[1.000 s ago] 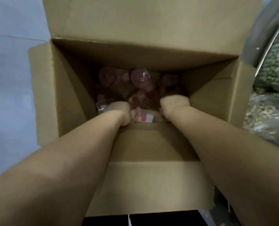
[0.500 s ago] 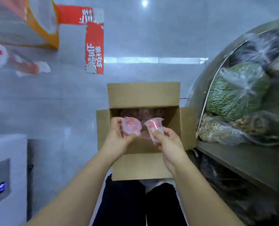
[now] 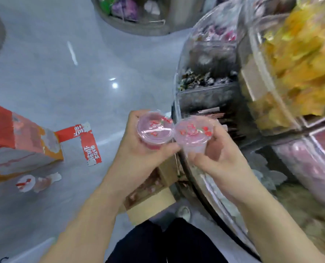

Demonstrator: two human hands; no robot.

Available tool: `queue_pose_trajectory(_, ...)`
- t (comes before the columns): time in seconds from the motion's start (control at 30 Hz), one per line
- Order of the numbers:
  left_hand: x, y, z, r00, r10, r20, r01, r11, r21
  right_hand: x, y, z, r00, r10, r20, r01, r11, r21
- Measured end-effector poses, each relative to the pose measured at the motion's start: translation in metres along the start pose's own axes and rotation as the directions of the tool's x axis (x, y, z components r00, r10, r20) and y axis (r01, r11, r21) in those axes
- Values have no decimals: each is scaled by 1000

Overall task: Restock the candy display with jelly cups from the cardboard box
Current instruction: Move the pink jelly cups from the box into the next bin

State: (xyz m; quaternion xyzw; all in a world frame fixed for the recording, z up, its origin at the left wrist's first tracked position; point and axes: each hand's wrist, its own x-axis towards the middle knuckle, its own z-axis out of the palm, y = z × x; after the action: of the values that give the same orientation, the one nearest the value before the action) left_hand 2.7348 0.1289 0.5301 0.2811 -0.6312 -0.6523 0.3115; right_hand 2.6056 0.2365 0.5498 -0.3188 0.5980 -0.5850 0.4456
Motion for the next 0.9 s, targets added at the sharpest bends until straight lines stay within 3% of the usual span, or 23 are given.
queue_pose_trajectory(0.2, 12, 43, 106, 958, 62, 280, -58, 998, -21, -71, -54, -78, 958, -185, -218, 139, 968, -210)
queue_pose_trajectory(0.37, 10, 62, 188, 854, 159, 495, -208, 977, 47, -139, -65, -138, 844, -200, -499, 56, 956, -288)
queue_pose_trajectory(0.43, 7, 65, 218, 813, 146, 564, -194, 981, 25, -163, -66, -159, 790, -187, -584, 10, 956, -292)
queue_pose_trajectory(0.6, 15, 58, 275, 760, 35, 649, -159, 978, 134, -179, -51, -198, 610, -64, -789, 2, 997, -80)
queue_pose_trajectory(0.77, 35, 48, 299, 672, 3, 740, -382, 858, 344, -153, -28, -227, 503, 199, -841, -24, 976, 216)
queue_pose_trajectory(0.9, 43, 40, 308, 575, -38, 817, -436, 831, 345, -129, -15, -240, 314, 197, -929, -56, 980, 189)
